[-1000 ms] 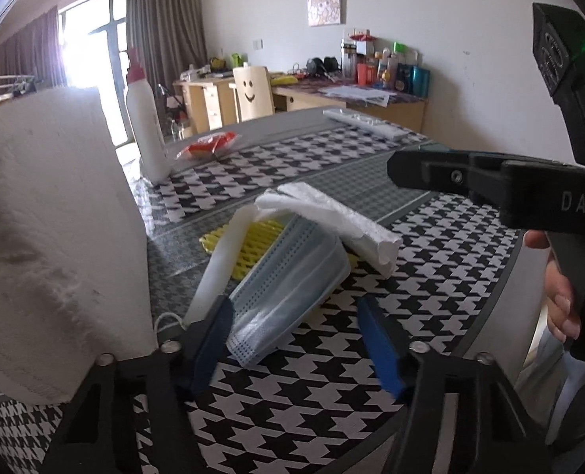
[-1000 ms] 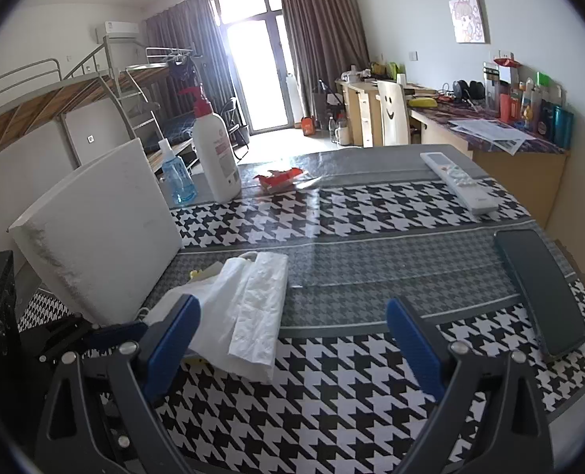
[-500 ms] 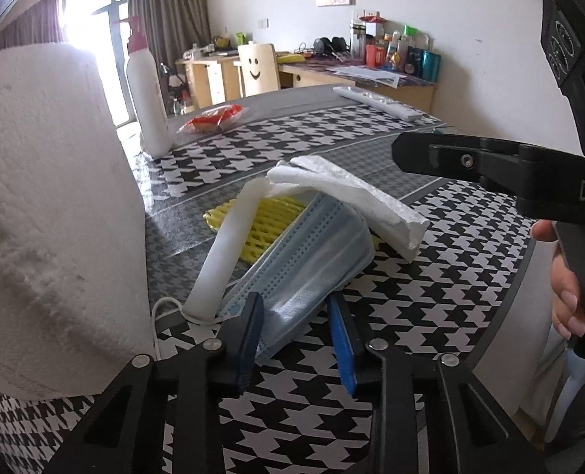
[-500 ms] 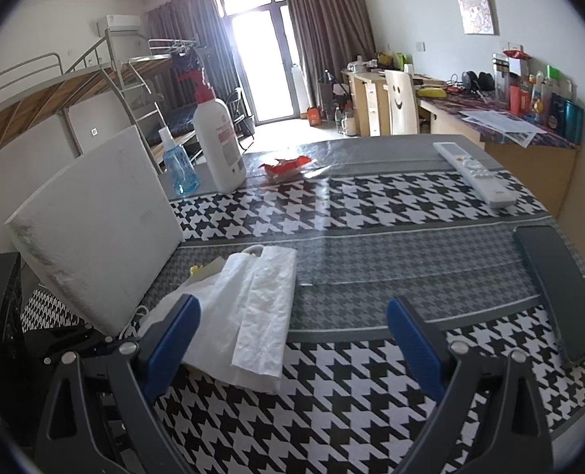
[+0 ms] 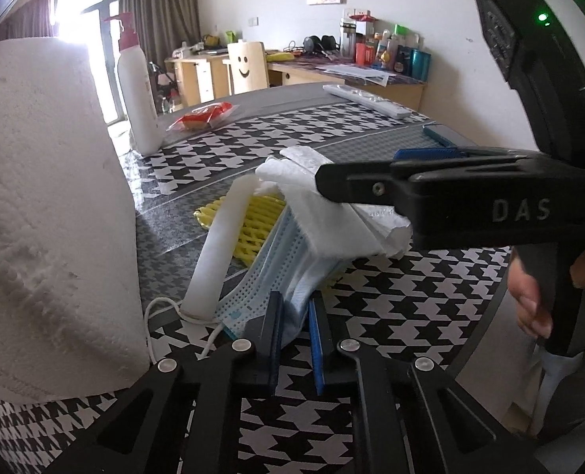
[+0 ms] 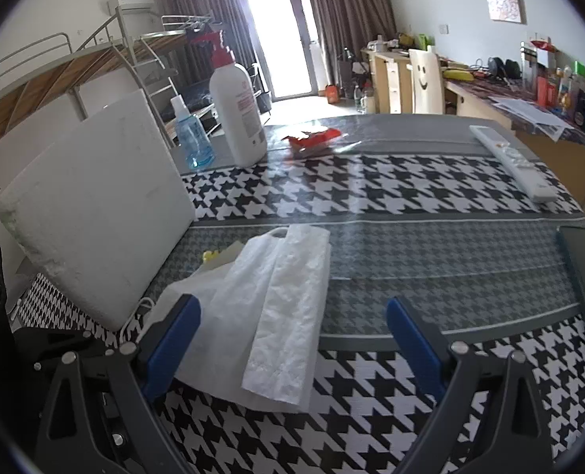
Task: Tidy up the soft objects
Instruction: 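Reach for and grasp the blue face mask with the left tool, then close the right tool on the white tissue, reopen and grasp it again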
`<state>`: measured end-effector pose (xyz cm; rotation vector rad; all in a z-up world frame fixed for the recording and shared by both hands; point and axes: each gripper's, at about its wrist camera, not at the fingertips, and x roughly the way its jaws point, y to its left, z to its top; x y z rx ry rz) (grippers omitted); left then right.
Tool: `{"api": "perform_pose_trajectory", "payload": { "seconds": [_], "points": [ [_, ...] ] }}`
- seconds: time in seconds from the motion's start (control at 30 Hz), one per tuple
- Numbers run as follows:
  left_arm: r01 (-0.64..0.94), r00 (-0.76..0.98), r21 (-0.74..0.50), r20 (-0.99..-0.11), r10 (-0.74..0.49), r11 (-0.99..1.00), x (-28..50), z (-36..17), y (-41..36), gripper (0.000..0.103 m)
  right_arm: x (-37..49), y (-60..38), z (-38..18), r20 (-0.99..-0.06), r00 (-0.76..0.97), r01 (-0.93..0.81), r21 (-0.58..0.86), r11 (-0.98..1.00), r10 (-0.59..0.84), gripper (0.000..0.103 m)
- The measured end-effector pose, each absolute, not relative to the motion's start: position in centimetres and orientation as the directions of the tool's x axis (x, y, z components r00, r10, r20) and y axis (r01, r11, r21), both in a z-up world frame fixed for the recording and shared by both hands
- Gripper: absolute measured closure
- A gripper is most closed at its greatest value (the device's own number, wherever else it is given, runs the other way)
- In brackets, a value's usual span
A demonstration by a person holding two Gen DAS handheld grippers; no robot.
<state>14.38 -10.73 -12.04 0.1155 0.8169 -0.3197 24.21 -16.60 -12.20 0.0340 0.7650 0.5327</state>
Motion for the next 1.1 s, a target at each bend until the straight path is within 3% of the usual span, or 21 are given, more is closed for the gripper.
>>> {"api": "perform_pose_trajectory", "payload": {
  "seconds": [0.17, 0.37, 0.43, 0.57, 0.63, 0.8, 1.1],
  "points": [
    [0.328, 0.640, -0.028, -0.729, -0.244, 0.944, 14.2, -11.9, -10.6, 0.092, 24.3, -16.3, -12.2, -0.650, 0.575, -0.461, 0.244, 0.853, 0.497, 0.008],
    [0.326, 0.640, -0.031, -0.728, -0.245, 0.945, 14.1, -12.0, -10.3, 0.092, 24.3, -16.0, -12.3, -0.649, 0.524, -0.486, 0.304, 0.819, 0.552, 0.032],
    [0.325, 0.641, -0.031, -0.727, -0.244, 0.945, 14.0, -12.0, -10.4, 0.092, 24.2, -15.9, -12.3, -0.648, 0.514, -0.493, 0.312, 0.812, 0.561, 0.044],
    [0.323, 0.643, -0.033, -0.726, -0.245, 0.946, 14.0, -11.9, -10.4, 0.092, 23.9, -15.2, -12.3, -0.660, 0.508, -0.504, 0.294, 0.812, 0.554, 0.061],
    [0.323, 0.643, -0.032, -0.725, -0.245, 0.946, 14.0, -11.9, -10.4, 0.092, 23.9, -14.9, -12.4, -0.667, 0.501, -0.512, 0.285, 0.811, 0.551, 0.075],
    [0.321, 0.645, -0.035, -0.724, -0.246, 0.946, 14.0, -11.9, -10.1, 0.092, 23.9, -14.5, -12.6, -0.681, 0.495, -0.519, 0.267, 0.812, 0.540, 0.093],
    [0.315, 0.661, -0.031, -0.709, -0.243, 0.949, 13.5, -11.3, -10.0, 0.092, 23.4, -16.2, -12.1, -0.688, 0.551, -0.481, 0.202, 0.853, 0.473, 0.095]
  ]
}}
